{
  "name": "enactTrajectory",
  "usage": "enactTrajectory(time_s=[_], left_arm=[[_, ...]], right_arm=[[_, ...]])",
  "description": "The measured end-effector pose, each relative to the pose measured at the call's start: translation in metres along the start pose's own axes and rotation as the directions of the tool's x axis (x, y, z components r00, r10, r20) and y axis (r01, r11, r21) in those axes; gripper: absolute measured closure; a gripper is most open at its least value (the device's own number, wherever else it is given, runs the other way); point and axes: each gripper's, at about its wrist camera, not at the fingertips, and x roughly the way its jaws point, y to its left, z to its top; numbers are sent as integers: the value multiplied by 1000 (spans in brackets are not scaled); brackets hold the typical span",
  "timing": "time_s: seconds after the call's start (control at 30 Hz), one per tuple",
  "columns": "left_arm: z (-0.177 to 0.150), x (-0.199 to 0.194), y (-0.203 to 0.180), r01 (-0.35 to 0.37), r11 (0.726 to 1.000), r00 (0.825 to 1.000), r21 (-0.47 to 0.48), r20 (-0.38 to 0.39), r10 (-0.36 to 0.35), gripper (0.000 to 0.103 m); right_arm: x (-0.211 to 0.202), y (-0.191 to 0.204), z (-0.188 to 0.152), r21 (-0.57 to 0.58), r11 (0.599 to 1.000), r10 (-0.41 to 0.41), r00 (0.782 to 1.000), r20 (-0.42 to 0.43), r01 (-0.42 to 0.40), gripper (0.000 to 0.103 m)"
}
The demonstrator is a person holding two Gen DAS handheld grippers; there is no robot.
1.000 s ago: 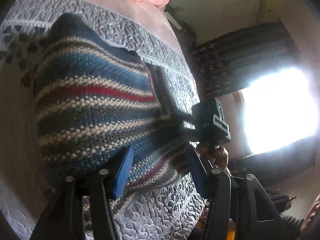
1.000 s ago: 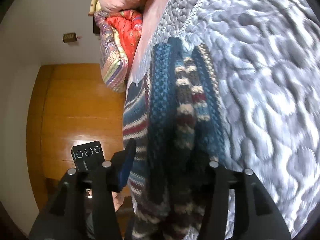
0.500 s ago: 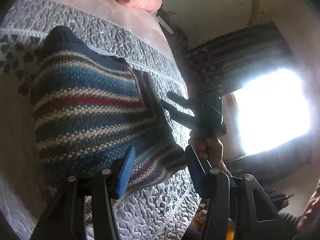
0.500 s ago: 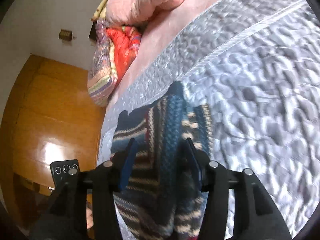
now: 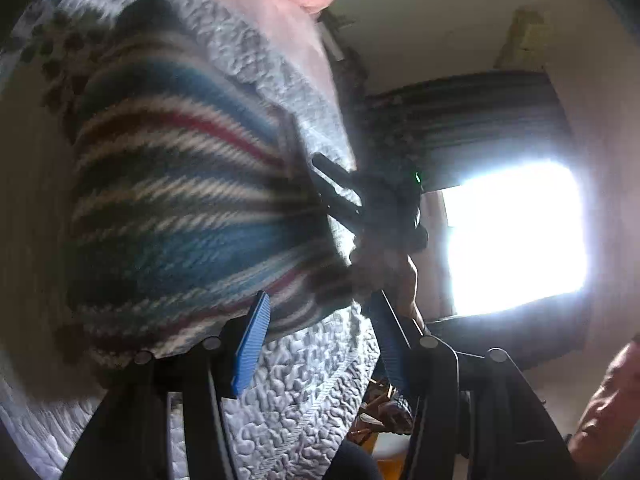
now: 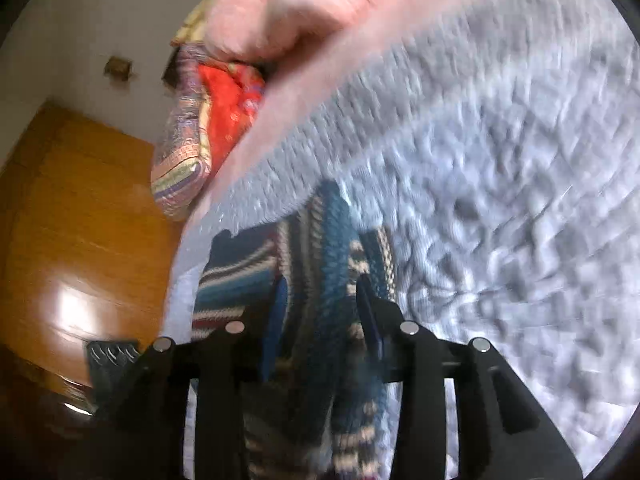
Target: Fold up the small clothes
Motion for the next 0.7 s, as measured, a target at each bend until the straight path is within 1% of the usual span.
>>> enactTrajectory(time_s=[0.03, 0.07, 0.1, 0.13, 0.17, 0.2, 0.23, 0.27, 0.3, 0.33, 0.37, 0.4, 0.43, 0.47, 0.5, 0.53, 0.57, 0.6, 0.63, 0.67, 0.7], left_arm=[[6, -2, -7, 17, 1000, 1000, 15, 9, -17, 50], [10, -2, -11, 16, 1000, 1000, 22, 13, -16, 50], [15, -1, -12, 8, 1000, 1000, 25, 14, -8, 50], [20, 5, -8, -3, 1000, 1000, 16, -6, 3, 50], [23, 13, -3, -39, 999, 999, 11, -29, 39, 50], [25, 17, 5, -109, 994, 993, 9, -38, 109, 50], [27, 23, 18, -166, 986, 985, -10, -54, 165, 55], [28, 28, 27, -182, 983, 981, -19, -77, 180, 65], [29, 31, 33, -212, 977, 973, -20, -94, 209, 74], [28, 34, 35, -251, 968, 962, -8, -111, 248, 83], [27, 34, 33, -263, 965, 958, 4, -118, 261, 79], [26, 31, 27, -254, 967, 961, 9, -114, 254, 74], [24, 27, 18, -227, 974, 968, 20, -104, 228, 65], [22, 24, 10, -203, 979, 974, 34, -99, 206, 64], [21, 22, 2, -184, 982, 977, 49, -98, 188, 63], [18, 22, -4, -171, 983, 979, 65, -96, 177, 62], [17, 24, -3, -184, 980, 977, 71, -97, 191, 60], [15, 31, 5, -251, 966, 961, 68, -107, 257, 59], [13, 36, 15, -294, 954, 946, 57, -122, 299, 60], [10, 42, 26, -313, 949, 938, 37, -146, 315, 61], [7, 46, 31, -321, 946, 933, 38, -156, 323, 61]], right_arm=[[-6, 9, -3, -20, 999, 25, 1000, 3, -25, 67], [-15, 23, -14, -48, 995, 86, 996, -33, -88, 67], [-15, 29, -21, -71, 992, 104, 992, -70, -109, 67], [-12, 37, -35, -114, 987, 101, 986, -132, -116, 67], [-8, 34, -44, -131, 986, 74, 982, -175, -98, 68], [1, 32, -48, -149, 987, 29, 977, -212, -62, 75], [10, 23, -54, -177, 984, -42, 972, -231, 1, 84], [10, 11, -57, -173, 984, -74, 971, -228, 35, 100], [8, 1, -58, -141, 990, -61, 972, -228, 29, 100], [5, -4, -55, -102, 995, -37, 973, -229, 14, 100], [-2, -1, -54, -94, 996, -17, 975, -223, -4, 94], [-9, 7, -54, -110, 994, 3, 977, -214, -27, 91], [-17, 16, -57, -120, 991, 30, 978, -208, -56, 91], [-22, 25, -59, -127, 987, 69, 975, -213, -98, 91], [-25, 26, -64, -134, 985, 77, 971, -225, -109, 91], [-22, 27, -70, -145, 985, 54, 969, -242, -92, 91], [-13, 21, -76, -157, 987, 0, 963, -269, -44, 93], [-6, 11, -79, -150, 989, -36, 956, -291, -9, 103], [-1, -2, -81, -135, 991, -57, 950, -307, 16, 103], [-6, -6, -80, -109, 994, -36, 948, -315, 2, 103], [-8, -3, -76, -94, 995, -16, 947, -321, -15, 103]])
